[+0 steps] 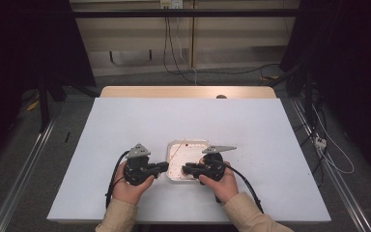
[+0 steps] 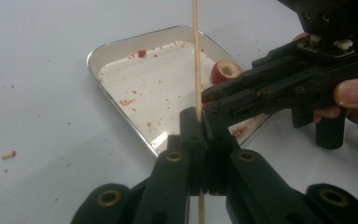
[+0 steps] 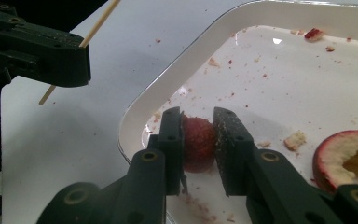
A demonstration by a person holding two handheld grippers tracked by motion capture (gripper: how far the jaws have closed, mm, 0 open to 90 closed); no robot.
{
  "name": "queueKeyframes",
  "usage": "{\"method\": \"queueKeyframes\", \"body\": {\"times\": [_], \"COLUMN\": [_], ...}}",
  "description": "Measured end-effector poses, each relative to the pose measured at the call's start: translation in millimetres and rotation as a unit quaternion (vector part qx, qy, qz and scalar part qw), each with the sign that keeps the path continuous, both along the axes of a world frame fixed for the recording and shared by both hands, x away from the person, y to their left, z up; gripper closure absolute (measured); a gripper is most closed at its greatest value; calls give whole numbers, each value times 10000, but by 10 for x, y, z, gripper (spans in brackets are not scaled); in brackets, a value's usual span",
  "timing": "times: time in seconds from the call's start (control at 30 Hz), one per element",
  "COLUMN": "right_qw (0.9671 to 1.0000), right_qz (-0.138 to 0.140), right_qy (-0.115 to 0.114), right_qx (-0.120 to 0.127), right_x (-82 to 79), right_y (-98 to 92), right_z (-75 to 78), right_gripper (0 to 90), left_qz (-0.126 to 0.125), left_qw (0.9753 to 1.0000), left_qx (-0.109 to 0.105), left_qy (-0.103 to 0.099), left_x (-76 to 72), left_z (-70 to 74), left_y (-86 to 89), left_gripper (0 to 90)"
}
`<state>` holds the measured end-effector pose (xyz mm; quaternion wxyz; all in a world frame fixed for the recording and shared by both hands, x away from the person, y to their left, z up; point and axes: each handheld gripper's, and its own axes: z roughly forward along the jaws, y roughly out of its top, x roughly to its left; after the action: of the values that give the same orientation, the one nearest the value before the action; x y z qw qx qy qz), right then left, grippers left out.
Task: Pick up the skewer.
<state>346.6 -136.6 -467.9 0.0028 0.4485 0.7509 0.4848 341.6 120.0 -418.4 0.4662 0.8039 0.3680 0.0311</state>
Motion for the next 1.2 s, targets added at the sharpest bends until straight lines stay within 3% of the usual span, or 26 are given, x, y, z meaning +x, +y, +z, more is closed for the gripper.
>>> {"method": "queueKeyframes", "body": {"times": [0.07, 0.17, 0.37, 0.47, 0.57, 0.73, 1.2], "right_qw": [9999, 9984, 9886, 9830, 9794, 9782, 9768], "right_qz": [-57, -362, -989, -1259, -1371, -1372, -1280], "right_qy": [35, -105, -124, -182, -185, -252, -171], "right_qx": [106, 414, 1126, 1325, 1472, 1540, 1709], "right_x": [2, 23, 109, 132, 139, 130, 121], "right_y": [-19, -116, -422, -534, -583, -575, -520], "right_z": [13, 116, 369, 483, 552, 591, 579], "right_gripper": [744, 745, 746, 746, 746, 746, 746], "left_qz": [2, -1, -103, -242, -360, -428, -444], "left_qw": [10000, 10000, 9998, 9995, 9993, 9990, 9989], "left_qx": [-27, -77, -158, -160, -49, -94, -119], "left_qy": [0, 24, 54, 78, 101, 100, 56], "left_x": [-5, -22, -95, -145, -185, -197, -202], "left_z": [4, 14, 14, 8, -6, -20, -18], "left_y": [2, -1, -37, -102, -196, -239, -262], "left_gripper": [888, 888, 889, 889, 889, 890, 890]}}
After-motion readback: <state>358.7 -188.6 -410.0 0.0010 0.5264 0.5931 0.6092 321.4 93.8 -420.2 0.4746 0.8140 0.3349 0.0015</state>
